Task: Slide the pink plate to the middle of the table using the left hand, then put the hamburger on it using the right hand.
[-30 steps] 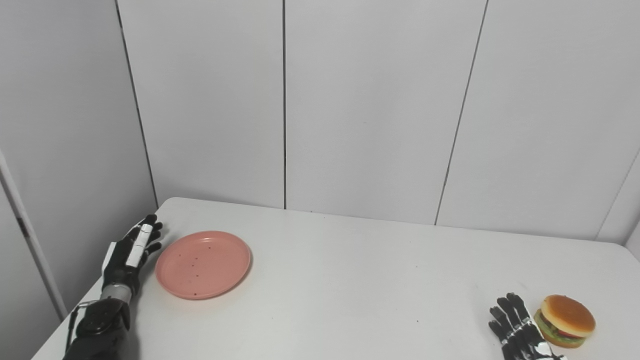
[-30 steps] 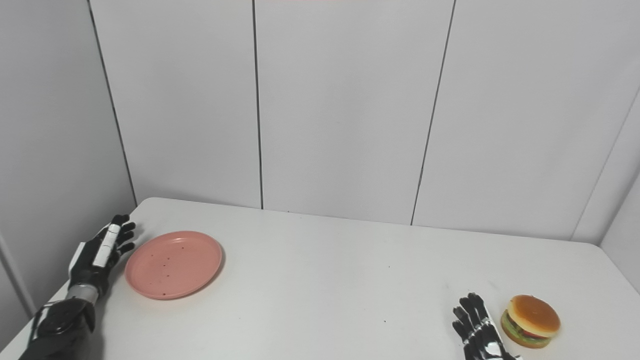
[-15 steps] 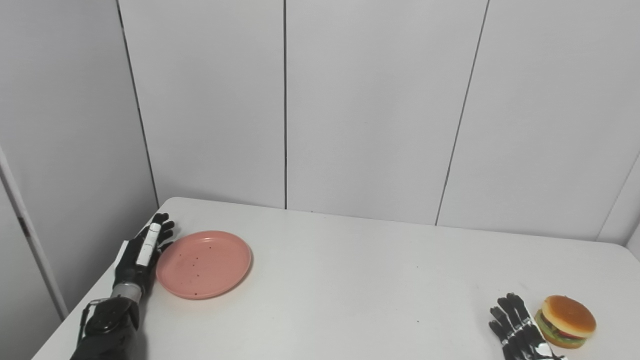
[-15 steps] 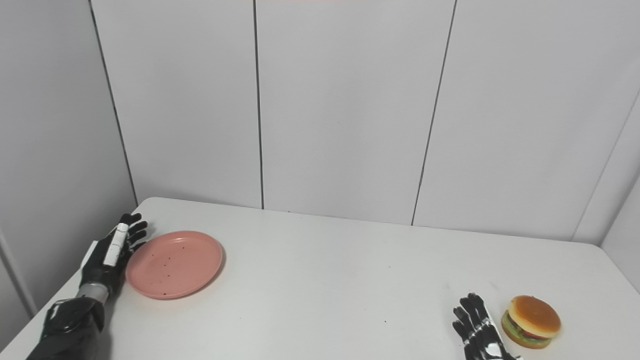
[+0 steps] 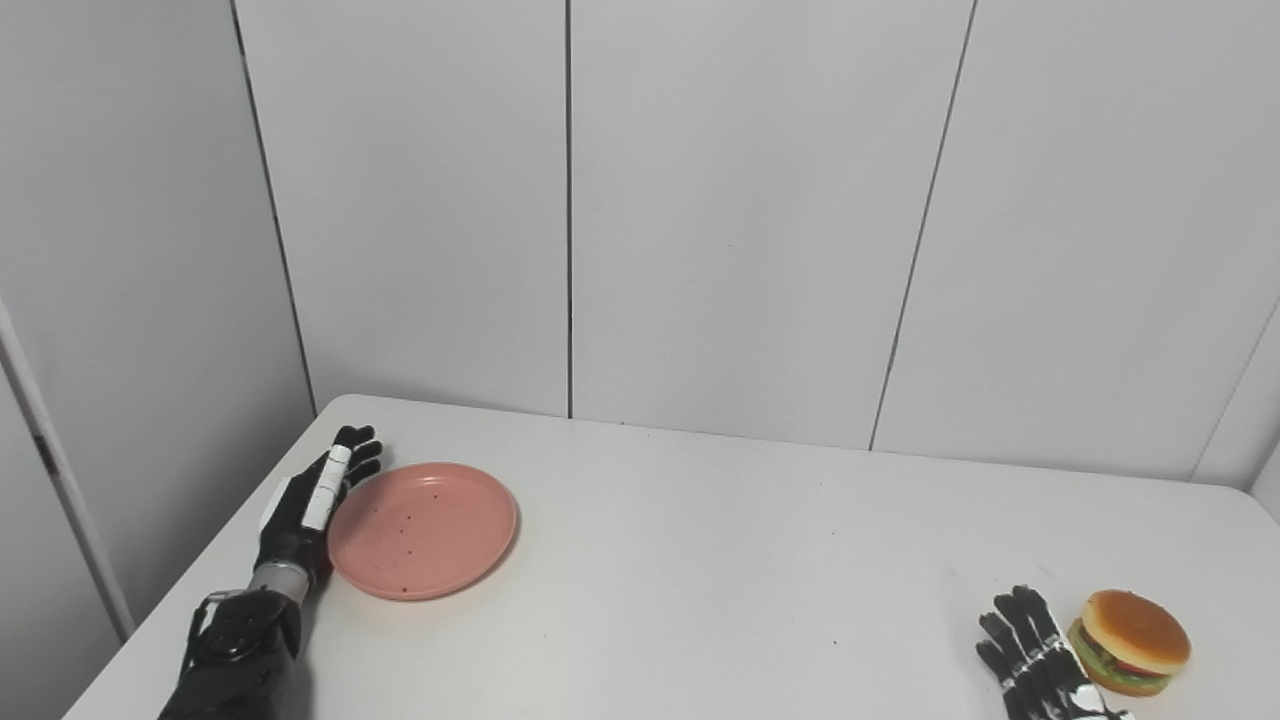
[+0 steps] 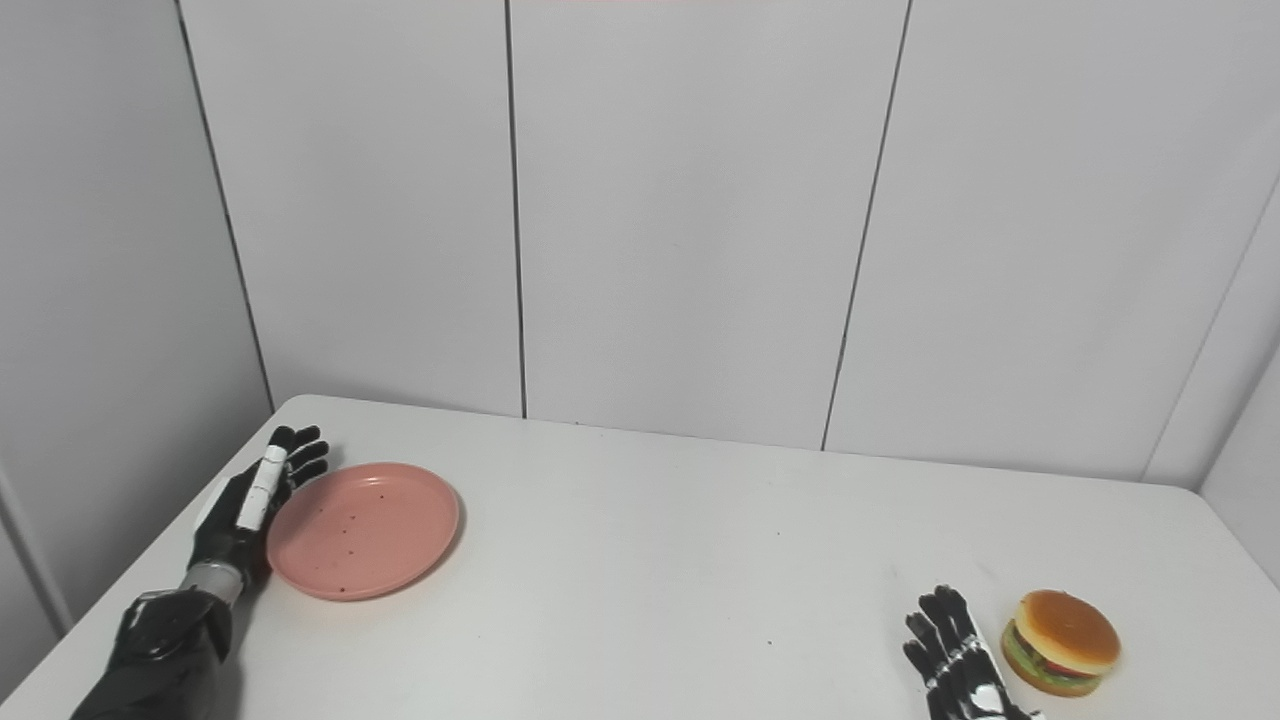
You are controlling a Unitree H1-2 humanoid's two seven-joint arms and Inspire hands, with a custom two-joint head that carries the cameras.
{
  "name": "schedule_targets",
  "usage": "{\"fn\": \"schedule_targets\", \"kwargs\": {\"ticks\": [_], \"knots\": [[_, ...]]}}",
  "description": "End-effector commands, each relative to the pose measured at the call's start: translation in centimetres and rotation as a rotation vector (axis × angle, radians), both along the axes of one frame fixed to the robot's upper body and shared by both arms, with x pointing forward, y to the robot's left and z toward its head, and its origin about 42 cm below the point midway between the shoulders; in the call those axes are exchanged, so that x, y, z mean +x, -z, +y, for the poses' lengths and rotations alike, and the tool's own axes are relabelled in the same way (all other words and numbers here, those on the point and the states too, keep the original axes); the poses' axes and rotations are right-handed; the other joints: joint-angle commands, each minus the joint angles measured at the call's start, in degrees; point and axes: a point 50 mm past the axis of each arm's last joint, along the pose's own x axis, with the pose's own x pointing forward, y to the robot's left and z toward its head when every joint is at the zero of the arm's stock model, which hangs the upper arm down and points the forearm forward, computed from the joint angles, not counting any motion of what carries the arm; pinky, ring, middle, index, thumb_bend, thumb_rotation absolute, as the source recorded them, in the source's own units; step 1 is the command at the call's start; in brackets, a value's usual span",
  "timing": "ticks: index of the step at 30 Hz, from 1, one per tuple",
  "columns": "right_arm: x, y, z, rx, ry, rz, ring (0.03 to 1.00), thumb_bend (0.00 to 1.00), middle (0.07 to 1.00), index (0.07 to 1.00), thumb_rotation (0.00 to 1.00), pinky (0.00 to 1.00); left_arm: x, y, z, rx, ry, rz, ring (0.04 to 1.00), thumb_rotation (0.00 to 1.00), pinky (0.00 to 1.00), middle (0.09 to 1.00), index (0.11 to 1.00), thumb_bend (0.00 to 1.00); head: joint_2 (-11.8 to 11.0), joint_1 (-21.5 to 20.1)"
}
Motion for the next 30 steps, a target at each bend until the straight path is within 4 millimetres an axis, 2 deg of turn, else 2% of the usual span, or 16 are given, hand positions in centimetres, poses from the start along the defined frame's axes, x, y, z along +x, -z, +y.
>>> {"fn": "schedule_targets", "kwargs": {"ticks": [1, 10, 15, 26, 30], "knots": [[-0.3, 3.9, -2.4, -0.03, 0.04, 0.151, 0.951, 0.85, 0.955, 0.949, 0.91, 0.97, 2.9, -4.4, -1.0, 0.017, 0.042, -0.143, 0.883, 0.86, 0.76, 0.866, 0.819, 0.95, 0.05, 0.03], [-0.3, 3.8, -2.2, -0.033, 0.045, 0.155, 0.944, 0.85, 0.947, 0.937, 0.91, 0.96, 3.3, -4.5, -2.5, 0.002, 0.088, -0.153, 0.906, 0.86, 0.77, 0.881, 0.834, 0.96, 0.27, -0.35], [-0.4, 3.6, -2.1, -0.032, 0.043, 0.156, 0.944, 0.85, 0.952, 0.939, 0.91, 0.96, 3.7, -4.3, -3.9, -0.001, 0.105, -0.16, 0.9, 0.87, 0.78, 0.858, 0.817, 0.92, 0.35, -0.45], [-0.3, 3.7, -1.7, -0.032, 0.045, 0.153, 0.94, 0.86, 0.948, 0.936, 0.91, 0.95, 4.6, -4.1, -7.0, -0.028, 0.152, -0.154, 0.908, 0.83, 0.81, 0.86, 0.819, 0.97, 0.07, -1.17], [-0.4, 3.7, -1.7, -0.033, 0.039, 0.15, 0.936, 0.85, 0.945, 0.937, 0.91, 0.95, 4.9, -4.0, -8.0, -0.028, 0.154, -0.139, 0.905, 0.83, 0.8, 0.862, 0.811, 0.93, 0.1, -1.4]]}}
